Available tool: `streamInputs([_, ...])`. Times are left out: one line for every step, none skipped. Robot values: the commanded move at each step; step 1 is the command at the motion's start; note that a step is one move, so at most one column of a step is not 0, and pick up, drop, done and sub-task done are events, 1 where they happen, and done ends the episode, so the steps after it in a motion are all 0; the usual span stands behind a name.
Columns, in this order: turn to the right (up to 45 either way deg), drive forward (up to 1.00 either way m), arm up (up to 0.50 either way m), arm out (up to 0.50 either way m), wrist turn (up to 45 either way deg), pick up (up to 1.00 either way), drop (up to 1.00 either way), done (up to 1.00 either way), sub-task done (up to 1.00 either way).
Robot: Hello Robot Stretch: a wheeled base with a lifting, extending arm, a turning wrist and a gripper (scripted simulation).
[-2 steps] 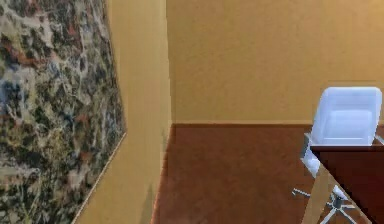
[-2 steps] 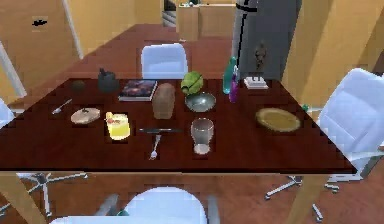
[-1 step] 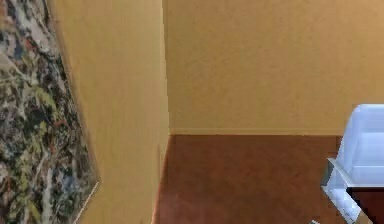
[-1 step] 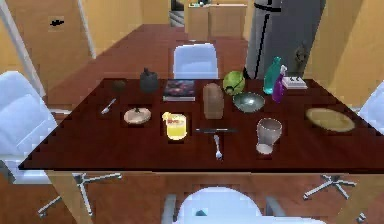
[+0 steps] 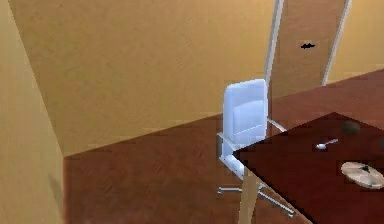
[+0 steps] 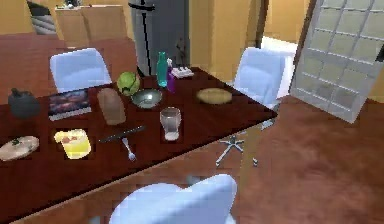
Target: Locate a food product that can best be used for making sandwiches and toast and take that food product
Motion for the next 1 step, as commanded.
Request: streamInputs([0.0,0.40,0.00,0.00,0.0,0.00,0.00,0.00,0.00])
